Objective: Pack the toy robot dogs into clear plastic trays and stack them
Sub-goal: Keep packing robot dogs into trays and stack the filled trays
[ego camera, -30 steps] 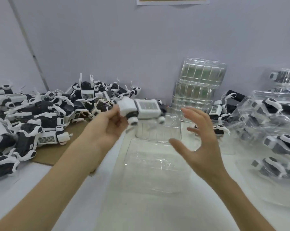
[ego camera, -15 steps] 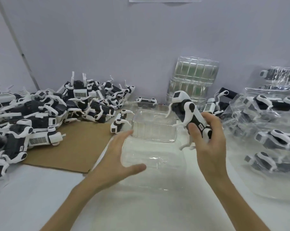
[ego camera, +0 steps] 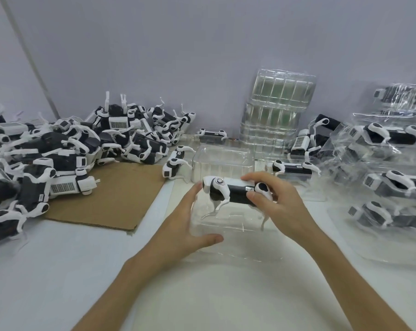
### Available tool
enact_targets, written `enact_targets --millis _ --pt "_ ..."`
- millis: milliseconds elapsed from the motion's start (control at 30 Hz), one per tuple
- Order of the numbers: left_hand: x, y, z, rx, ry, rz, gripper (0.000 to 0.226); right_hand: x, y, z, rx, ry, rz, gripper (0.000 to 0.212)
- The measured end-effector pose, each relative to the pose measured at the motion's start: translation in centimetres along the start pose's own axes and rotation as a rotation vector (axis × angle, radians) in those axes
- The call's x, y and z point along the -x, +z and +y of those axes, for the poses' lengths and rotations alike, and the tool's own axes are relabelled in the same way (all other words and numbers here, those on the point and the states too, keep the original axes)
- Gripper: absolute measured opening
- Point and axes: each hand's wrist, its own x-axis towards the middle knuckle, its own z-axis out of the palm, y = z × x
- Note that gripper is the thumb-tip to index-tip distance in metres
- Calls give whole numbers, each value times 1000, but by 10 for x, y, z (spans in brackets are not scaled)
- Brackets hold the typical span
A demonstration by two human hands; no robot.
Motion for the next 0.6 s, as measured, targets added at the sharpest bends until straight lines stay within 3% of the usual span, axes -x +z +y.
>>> enact_targets --millis 233,600 --pt "-1 -2 2 -73 40 34 112 -1 -6 5 86 6 -42 26" --pt "1 -5 9 -166 73 -10 83 -1 -7 5 92 74 -117 28"
